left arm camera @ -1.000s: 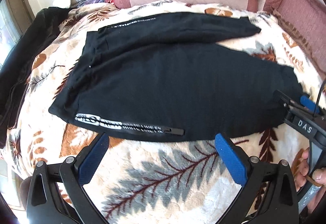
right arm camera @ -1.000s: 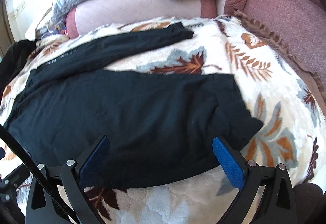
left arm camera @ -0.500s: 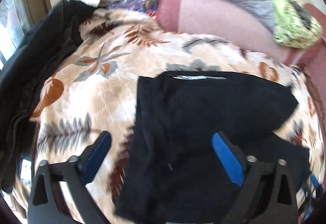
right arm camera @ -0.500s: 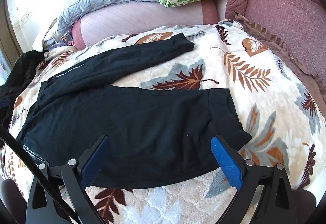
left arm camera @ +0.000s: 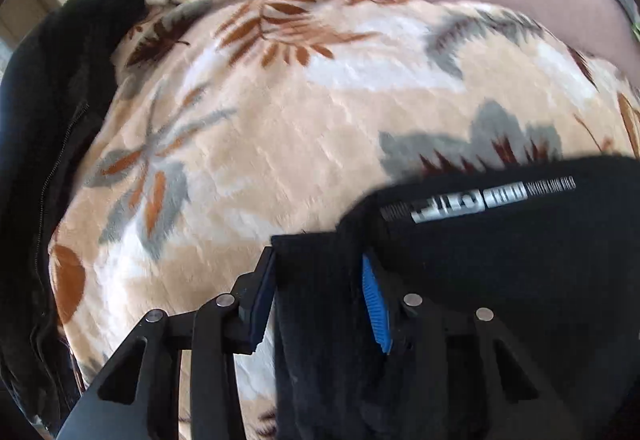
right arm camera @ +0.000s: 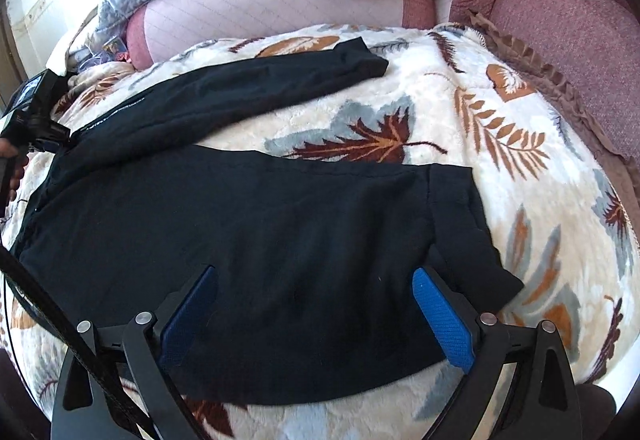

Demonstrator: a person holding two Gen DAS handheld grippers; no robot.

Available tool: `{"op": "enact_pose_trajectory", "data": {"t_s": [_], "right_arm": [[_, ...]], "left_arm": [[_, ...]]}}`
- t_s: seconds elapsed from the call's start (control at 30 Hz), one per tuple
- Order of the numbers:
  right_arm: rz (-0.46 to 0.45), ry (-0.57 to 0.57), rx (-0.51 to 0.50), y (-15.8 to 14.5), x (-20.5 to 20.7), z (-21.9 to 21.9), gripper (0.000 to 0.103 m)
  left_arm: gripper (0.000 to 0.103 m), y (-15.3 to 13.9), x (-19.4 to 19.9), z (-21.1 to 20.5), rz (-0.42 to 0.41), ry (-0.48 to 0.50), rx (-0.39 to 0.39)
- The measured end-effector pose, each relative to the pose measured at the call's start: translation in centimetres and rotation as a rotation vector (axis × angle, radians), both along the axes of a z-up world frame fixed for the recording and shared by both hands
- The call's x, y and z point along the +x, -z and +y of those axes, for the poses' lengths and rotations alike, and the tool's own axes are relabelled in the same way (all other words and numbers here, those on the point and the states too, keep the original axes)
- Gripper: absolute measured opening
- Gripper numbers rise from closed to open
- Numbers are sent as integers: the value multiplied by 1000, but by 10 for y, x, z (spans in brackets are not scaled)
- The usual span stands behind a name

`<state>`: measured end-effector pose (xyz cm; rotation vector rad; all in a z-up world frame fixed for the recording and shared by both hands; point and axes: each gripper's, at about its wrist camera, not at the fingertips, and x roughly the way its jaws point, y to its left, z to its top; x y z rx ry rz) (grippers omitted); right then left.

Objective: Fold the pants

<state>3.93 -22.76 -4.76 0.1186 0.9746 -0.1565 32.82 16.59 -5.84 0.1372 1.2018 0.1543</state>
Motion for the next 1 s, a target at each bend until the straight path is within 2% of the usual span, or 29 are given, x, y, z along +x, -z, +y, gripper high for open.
{"op": "enact_pose_trajectory", "data": {"t_s": [0.07,0.23,0.33,0.43,0.53,0.6,0.63,0.67,0.8,1.0], "right_arm": [[5,-1,-4,2,5,0,99],[5,4,5,0,14,-5,99],[-5,-3,19,-9,18,-8,99],[-15,-37,30,-22,28,-10,99],[-24,-80,29,-35,47,-14,99],[-22,-117,14,-44,68,-17,99],[-16,-140,5,-46,79,-18,99],[-15,-170,-2,-48,93,-19,99],[-31,-277,-94,-50,154,-13,99],[23,-362,-55,-35,241,-20,98]], "left_arm": [[41,-2,9,8,-25,-44,16],[44,-2,20,20,-35,-132,-67],[46,-6,14,28,-47,-113,-118],[46,-19,-1,43,-61,-101,-240],[48,-44,-17,48,-116,-34,-270],[60,-56,-24,42,-137,29,-263],[70,-59,-25,38,-139,55,-261],[74,-60,-25,32,-134,83,-266],[74,-48,-10,10,-92,157,-278],[74,-18,19,-8,-29,192,-261]]}}
